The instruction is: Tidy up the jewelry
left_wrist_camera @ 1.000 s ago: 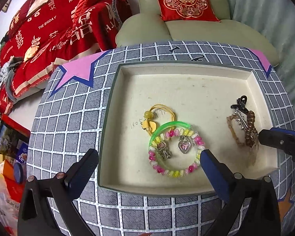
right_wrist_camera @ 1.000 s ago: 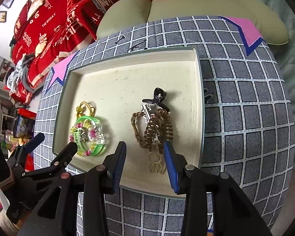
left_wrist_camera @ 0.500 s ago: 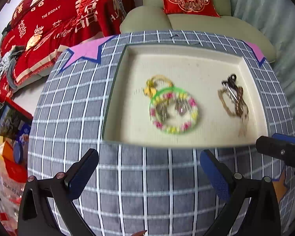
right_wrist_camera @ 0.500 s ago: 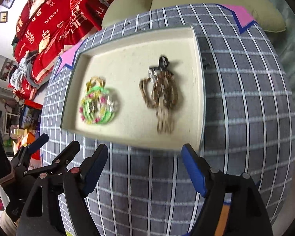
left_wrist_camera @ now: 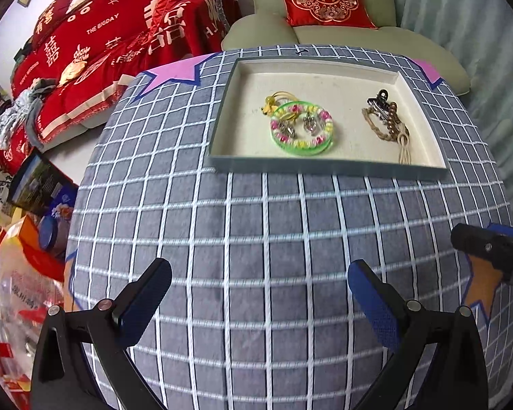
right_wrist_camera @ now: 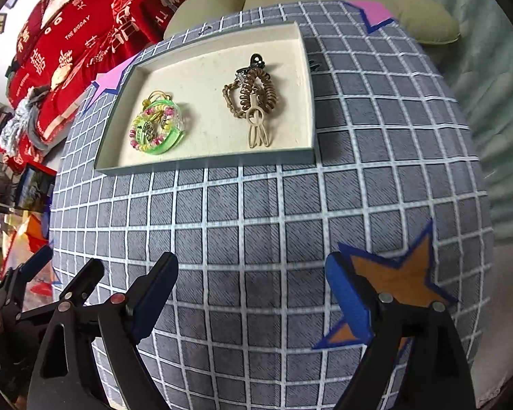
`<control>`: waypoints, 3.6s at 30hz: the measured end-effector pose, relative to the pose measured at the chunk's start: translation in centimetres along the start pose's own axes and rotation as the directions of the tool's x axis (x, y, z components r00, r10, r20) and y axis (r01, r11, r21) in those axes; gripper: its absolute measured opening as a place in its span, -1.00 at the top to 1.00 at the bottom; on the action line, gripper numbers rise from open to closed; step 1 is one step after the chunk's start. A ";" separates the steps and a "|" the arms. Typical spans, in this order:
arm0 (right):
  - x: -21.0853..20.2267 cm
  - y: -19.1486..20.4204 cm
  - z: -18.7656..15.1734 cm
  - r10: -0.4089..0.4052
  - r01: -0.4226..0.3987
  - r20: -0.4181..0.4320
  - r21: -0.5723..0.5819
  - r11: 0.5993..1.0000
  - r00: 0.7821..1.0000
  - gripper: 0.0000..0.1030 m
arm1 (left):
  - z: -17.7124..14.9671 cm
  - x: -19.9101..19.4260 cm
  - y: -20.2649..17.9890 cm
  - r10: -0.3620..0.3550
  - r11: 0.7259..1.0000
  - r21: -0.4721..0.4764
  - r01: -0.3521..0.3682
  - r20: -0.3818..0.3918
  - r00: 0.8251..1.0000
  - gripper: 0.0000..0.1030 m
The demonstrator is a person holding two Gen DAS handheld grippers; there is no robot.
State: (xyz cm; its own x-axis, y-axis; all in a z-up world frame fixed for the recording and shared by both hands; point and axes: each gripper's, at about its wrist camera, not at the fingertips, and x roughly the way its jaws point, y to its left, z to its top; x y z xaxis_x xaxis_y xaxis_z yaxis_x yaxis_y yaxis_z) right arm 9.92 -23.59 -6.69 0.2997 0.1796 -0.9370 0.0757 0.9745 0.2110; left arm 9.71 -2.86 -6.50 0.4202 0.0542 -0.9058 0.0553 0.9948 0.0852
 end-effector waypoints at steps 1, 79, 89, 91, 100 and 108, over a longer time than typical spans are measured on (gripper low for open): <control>-0.4 0.0 -0.3 -0.011 0.011 0.018 -0.008 1.000 1.000 -0.74 | -0.5 -0.3 0.1 0.000 1.000 -0.003 0.000 0.007 1.000 -1.00; -10.6 2.7 -12.0 -0.166 0.192 0.318 -0.050 0.980 0.933 -0.75 | -9.6 -8.4 2.9 -0.041 0.999 -0.016 0.044 0.141 0.989 -1.00; -10.7 2.5 -12.0 -0.168 0.193 0.318 -0.048 0.980 0.933 -0.75 | -9.6 -8.5 2.8 -0.040 0.999 -0.015 0.042 0.140 0.989 -1.00; -10.7 2.5 -12.0 -0.168 0.193 0.318 -0.048 0.980 0.933 -0.75 | -9.7 -8.5 2.8 -0.040 0.999 -0.014 0.043 0.140 0.989 -1.00; -10.7 2.5 -12.0 -0.168 0.193 0.318 -0.047 0.980 0.933 -0.75 | -9.6 -8.5 2.8 -0.040 0.999 -0.014 0.042 0.139 0.989 -1.00; -10.7 2.5 -12.0 -0.168 0.193 0.317 -0.048 0.980 0.934 -0.75 | -9.7 -8.5 2.8 -0.041 0.999 -0.014 0.044 0.138 0.990 -1.00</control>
State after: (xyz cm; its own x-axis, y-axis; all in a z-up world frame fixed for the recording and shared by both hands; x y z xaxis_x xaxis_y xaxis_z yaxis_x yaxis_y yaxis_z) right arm -4.48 -21.47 0.56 0.5682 -0.0386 -0.8220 0.0862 0.9962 0.0128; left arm -2.48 0.32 -2.58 0.5386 0.0005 -0.8426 0.0613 0.9973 0.0398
